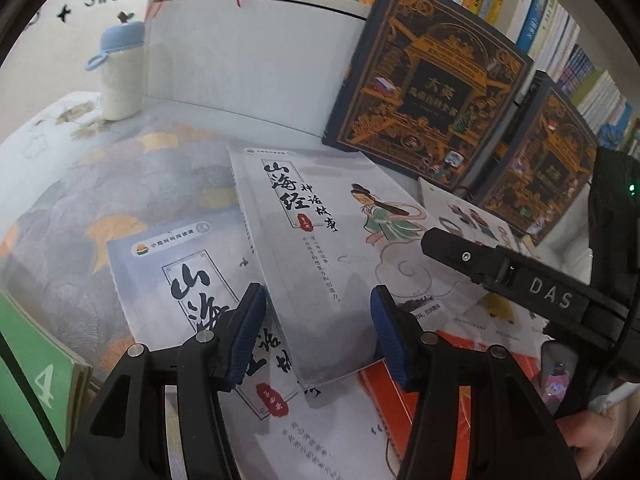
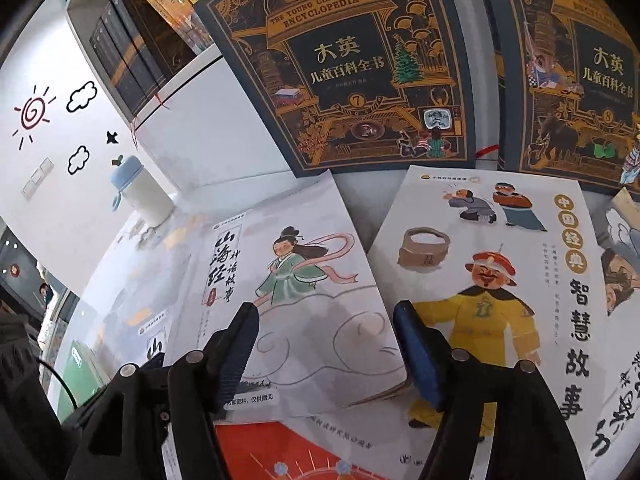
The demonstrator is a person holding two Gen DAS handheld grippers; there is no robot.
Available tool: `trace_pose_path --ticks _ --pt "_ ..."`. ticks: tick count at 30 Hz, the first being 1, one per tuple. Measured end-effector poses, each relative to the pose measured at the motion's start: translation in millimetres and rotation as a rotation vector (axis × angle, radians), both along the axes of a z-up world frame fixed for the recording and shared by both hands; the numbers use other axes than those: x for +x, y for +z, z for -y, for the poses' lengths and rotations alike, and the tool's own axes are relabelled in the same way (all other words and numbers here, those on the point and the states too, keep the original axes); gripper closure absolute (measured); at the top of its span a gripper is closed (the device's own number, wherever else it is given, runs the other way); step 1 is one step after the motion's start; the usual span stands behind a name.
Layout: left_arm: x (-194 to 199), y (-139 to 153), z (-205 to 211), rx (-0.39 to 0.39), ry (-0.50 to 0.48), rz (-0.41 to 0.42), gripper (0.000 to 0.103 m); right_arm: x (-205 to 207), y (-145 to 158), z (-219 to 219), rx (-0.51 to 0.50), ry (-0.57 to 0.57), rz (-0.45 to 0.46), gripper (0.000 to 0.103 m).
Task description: Organize books
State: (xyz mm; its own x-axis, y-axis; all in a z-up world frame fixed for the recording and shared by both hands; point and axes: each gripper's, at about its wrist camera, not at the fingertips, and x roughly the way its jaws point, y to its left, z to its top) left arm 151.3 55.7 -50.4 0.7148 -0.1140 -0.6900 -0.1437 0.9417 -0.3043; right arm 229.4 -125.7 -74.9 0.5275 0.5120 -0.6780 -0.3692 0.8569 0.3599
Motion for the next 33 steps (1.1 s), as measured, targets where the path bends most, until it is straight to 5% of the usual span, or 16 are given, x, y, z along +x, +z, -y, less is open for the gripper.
trace_pose_path --ticks 3,9,13,28,33 --pt "-5.2 1.0 -6.3 -0.074 -0.015 -0.019 0.052 -8.9 1.6 -1.5 -0.041 0.012 0.0 0.031" --pt "-23.9 3.2 16.0 0.064 -0.113 -0.075 0.052 -40.3 6.8 12.1 -0.07 0.061 -0.069 0.032" --pt "-50.2 4.3 26.3 0.094 -0.217 -0.099 0.052 -68.6 5.2 37.2 0.001 0.063 -0.176 0.031" --pt "-199.9 0.8 15.9 -0.022 -0.45 -0.213 0.052 -267.8 -12.3 79.2 0.035 0.224 -0.327 0.032" --pt "-192.9 -11.7 5.3 -0.048 -0.451 -0.211 0.064 -266.8 -25.4 100.8 0.15 0.233 -0.355 0.039"
